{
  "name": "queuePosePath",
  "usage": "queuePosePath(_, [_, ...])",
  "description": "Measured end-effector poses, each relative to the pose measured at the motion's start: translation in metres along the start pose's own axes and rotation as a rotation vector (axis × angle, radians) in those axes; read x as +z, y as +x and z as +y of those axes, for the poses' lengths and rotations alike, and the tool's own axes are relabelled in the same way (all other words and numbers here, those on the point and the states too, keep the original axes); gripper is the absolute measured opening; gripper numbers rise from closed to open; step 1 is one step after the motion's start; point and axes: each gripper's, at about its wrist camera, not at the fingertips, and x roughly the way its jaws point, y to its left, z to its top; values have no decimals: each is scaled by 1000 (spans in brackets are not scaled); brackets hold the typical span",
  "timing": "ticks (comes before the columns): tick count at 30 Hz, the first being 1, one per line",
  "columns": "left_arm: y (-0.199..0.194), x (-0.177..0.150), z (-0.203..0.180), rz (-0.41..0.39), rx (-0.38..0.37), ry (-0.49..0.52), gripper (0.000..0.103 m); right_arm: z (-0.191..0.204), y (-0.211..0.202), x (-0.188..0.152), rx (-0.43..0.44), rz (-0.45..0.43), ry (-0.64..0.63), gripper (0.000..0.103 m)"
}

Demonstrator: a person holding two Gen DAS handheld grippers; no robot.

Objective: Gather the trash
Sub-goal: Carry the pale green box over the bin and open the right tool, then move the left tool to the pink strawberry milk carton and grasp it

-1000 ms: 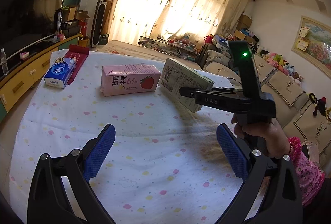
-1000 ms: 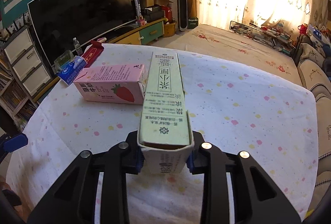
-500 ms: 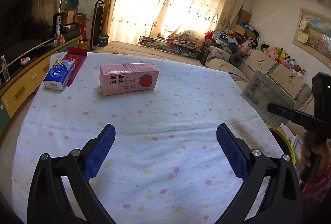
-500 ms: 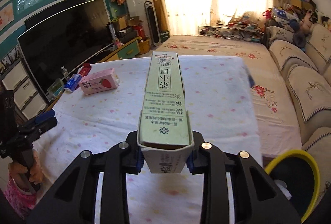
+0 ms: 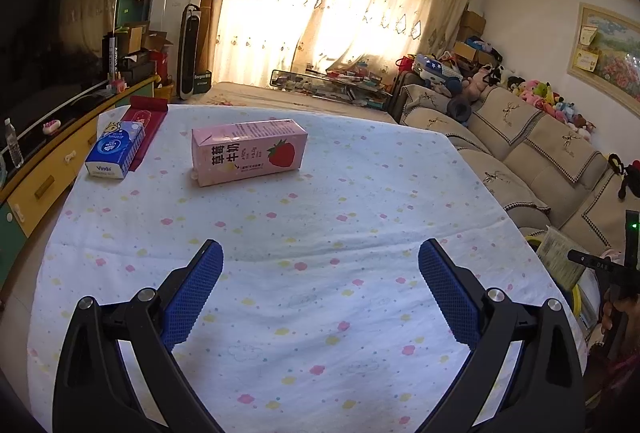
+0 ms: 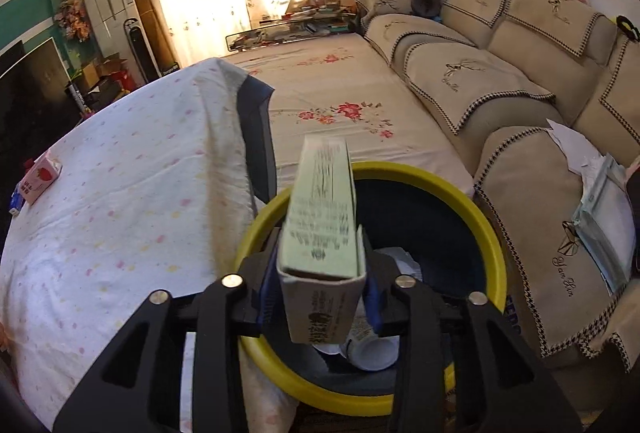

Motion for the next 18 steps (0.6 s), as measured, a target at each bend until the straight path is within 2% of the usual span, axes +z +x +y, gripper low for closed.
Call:
queuePosePath(1, [0, 0, 0, 0, 0, 0, 97, -4, -1, 1, -25, -13, 10, 58])
queuePosePath(3, [1, 0, 1, 0, 2, 1, 97, -3, -4, 6, -61, -47, 30, 59])
queuePosePath(7, [3, -1, 3, 7, 2, -5, 97, 22, -11, 25, 46, -87, 50, 60])
queuePosePath(11, [5, -1, 4, 16, 12, -2, 97, 90, -19, 48, 170, -164, -65, 66])
queuePosePath(15, [10, -2, 6, 31, 21, -3, 97, 166, -10, 67, 326, -175, -159, 66])
queuePosePath(18, [16, 1, 9, 61, 14, -22, 97, 212, 0, 70, 361, -196, -226, 66])
